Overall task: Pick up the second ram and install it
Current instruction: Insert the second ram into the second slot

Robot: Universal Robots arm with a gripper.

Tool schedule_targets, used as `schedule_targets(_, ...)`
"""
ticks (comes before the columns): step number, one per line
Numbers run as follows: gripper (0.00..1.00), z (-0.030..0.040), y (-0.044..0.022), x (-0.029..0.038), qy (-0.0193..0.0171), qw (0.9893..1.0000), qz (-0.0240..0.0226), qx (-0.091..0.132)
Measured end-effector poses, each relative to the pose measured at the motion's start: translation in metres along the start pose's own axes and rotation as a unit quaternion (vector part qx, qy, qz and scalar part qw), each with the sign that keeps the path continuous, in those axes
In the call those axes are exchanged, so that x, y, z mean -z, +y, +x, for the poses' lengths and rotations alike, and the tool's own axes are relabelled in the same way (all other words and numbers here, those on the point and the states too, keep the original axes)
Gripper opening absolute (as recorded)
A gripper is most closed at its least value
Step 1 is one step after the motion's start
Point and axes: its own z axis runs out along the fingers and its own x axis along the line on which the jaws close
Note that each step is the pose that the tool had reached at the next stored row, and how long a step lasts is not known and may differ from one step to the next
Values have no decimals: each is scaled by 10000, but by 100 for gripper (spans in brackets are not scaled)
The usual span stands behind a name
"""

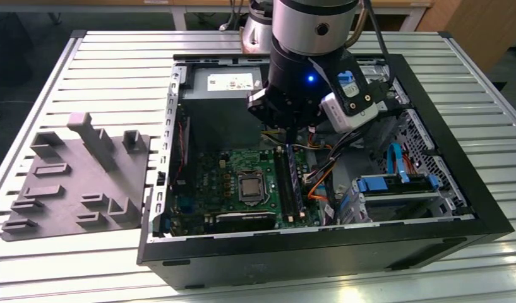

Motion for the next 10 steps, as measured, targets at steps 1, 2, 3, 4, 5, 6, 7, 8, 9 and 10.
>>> schedule_targets(1, 12, 0, 0, -3, 0, 10000, 0, 0)
schedule_targets(2, 12, 0, 0, -6, 0, 10000, 0, 0)
schedule_targets(3, 12, 0, 0, -9, 0, 10000, 0, 0)
schedule_targets(4, 12, 0, -1, -12, 0, 10000, 0, 0)
schedule_targets(5, 12, 1, -1, -15, 0, 10000, 0, 0)
schedule_targets(6, 12, 1, -1, -18, 0, 10000, 0, 0)
schedule_targets(7, 12, 1, -1, -21, 0, 10000, 0, 0)
schedule_targets(8, 12, 1, -1, -24, 0, 10000, 0, 0)
schedule_targets(9, 12, 1, -1, -26, 0, 10000, 0, 0)
schedule_targets(10, 12, 1, -1, -29, 0, 10000, 0, 0)
